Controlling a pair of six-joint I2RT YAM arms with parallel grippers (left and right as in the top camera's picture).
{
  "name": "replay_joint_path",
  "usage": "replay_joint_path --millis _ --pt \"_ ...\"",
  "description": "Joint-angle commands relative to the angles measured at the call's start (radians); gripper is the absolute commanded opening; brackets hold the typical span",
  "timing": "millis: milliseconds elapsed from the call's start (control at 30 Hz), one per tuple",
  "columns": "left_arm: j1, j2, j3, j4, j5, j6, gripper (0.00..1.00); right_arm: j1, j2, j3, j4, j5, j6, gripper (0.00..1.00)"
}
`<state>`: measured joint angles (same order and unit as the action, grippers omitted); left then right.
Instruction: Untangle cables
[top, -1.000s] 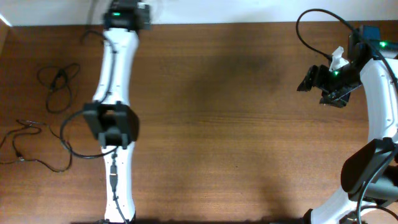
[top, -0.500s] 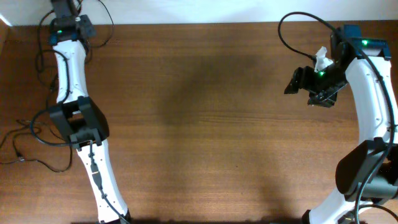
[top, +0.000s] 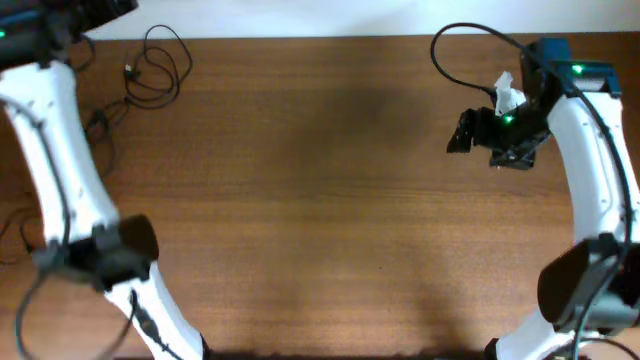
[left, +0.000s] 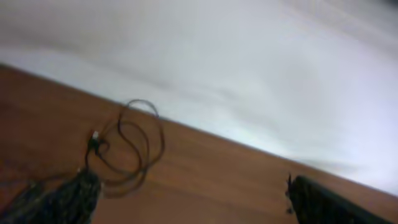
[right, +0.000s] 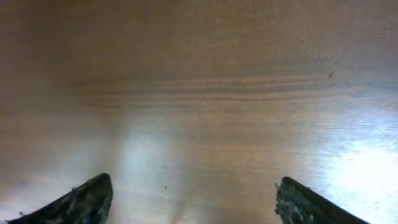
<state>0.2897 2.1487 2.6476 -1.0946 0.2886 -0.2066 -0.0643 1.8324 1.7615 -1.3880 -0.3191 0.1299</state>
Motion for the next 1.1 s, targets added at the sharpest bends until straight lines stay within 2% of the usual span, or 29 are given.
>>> replay_joint_path --millis 0,133,167,300,667,767,1000,1067 --pt "-0.014 -0.093 0.003 -0.118 0.037 -0.006 0.99 0.006 -0.185 0.055 -0.025 0.045 -0.022 0.89" --pt "-0.015 -0.106 0.003 -0.252 0.037 -0.006 0.99 0.005 -0.402 0.056 -0.052 0.145 -0.022 0.90" --pt "-0.015 -0.106 0.003 -0.280 0.037 -0.006 0.99 0.005 -0.441 0.056 -0.058 0.161 -0.022 1.00" --pt "-0.014 -0.106 0.003 -0.380 0.037 -0.006 0.99 0.005 -0.593 0.056 -0.071 0.178 -0.022 0.99" --pt "-0.014 -0.106 0.003 -0.410 0.037 -0.006 0.99 0.007 -0.620 0.039 -0.058 0.210 -0.029 0.99" --pt "-0.015 -0.106 0.003 -0.410 0.037 -0.006 0.99 0.008 -0.747 -0.191 0.173 0.200 -0.029 0.99" --pt "-0.004 -0.106 0.003 -0.410 0.037 -0.006 0.99 0.059 -1.256 -1.027 0.785 0.172 -0.018 0.99" --pt "-0.006 -0.106 0.003 -0.410 0.037 -0.006 0.99 0.060 -1.364 -1.185 0.905 0.154 -0.018 0.99"
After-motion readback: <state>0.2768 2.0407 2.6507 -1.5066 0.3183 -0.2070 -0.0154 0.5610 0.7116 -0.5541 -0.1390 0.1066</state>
